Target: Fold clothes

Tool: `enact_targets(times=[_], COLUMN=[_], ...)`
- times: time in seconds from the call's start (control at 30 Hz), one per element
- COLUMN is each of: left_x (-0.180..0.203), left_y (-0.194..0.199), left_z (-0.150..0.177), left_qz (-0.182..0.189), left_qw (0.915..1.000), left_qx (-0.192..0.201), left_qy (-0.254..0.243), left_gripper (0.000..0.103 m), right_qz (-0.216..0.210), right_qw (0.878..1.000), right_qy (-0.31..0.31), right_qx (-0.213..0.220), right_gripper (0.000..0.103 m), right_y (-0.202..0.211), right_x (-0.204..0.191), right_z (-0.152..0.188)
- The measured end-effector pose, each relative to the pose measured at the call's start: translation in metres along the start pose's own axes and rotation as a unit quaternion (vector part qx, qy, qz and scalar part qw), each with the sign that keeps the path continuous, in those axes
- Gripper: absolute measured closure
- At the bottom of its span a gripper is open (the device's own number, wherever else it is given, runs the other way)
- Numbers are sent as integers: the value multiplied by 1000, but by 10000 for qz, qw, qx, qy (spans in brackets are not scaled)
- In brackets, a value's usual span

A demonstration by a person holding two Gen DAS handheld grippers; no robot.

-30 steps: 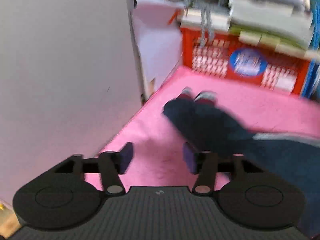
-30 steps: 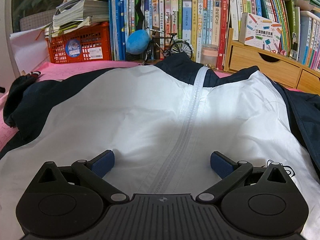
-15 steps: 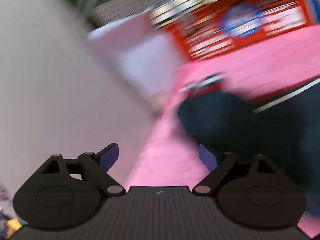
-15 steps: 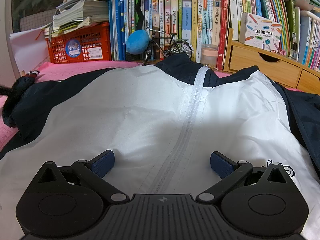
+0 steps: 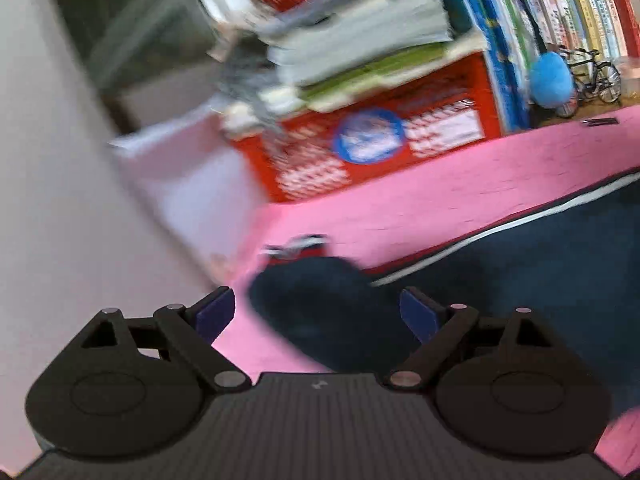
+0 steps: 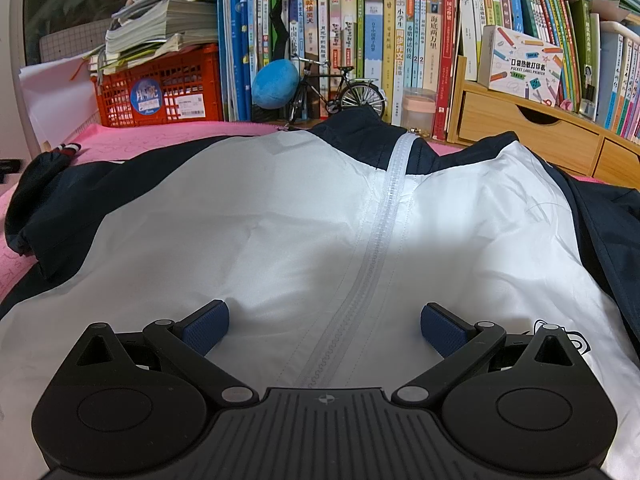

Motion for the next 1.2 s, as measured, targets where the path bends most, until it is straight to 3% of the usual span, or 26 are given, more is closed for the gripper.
enact_targets(times=[0.07,0.1,0.13,0.27,0.37,0.57,0.63,0.77,0.83,0.93,1.07,1.13,1.17,1.2], left_x=[3,-1,-7,-35,-64,-100,-103,-110,-109,-93,-84,-79,-77,-74], left_y=[-33,-49,-53,-44,-36,1,10,14,24,34,36,36,30,23], left_z=[0,4,9,31,57,93,104,114,99,62,40,30,38,47], left_qz=[6,-261,-569,-1190,-1212,-892,-730,-481,-642,-1038,-1028,-1029,-1071,-1103], left_qw=[9993,9981,9960,9879,9847,9886,9871,9783,9834,9929,9934,9934,9934,9927], left_qx=[-345,-557,-679,-774,-990,-1213,-1370,-1374,-940,-244,52,158,-109,-387], left_qy=[128,63,-63,-619,-760,-68,384,1475,1413,524,503,482,390,306], left_gripper=[13,16,19,22,21,10,10,16,19,17,17,11,5,5], right_qz=[-1,-2,-3,-2,-2,-2,-2,-3,-2,-2,-1,-3,-3,-3], right_qw=[10000,10000,10000,10000,10000,10000,10000,10000,10000,10000,10000,10000,10000,10000], right_qy=[1,1,0,0,-2,-6,-7,-9,-9,-9,-9,-8,-7,-6], right_qx=[0,0,0,0,-1,-2,-2,-3,-3,-2,-2,-2,-2,-2], right_gripper=[0,0,0,0,0,0,0,0,0,0,0,0,0,0], right_y=[0,0,0,0,0,-1,-1,-1,-1,-1,-1,-1,-1,-1], right_x=[0,0,0,0,0,-1,-1,-1,-1,-1,-1,-1,-1,-1], right_z=[0,0,0,0,0,-1,-1,-1,-1,-1,-1,-1,-1,-1])
Point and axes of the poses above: each gripper's, at about its wrist camera, not at the fingertips, and y roughly against the way its jaws point, x to its right, z to its underside, the point moved 10 cm from there along -y, roughly the way its jaws point, and after that the axes turned 5 degrees about z, right-handed, at the moved point
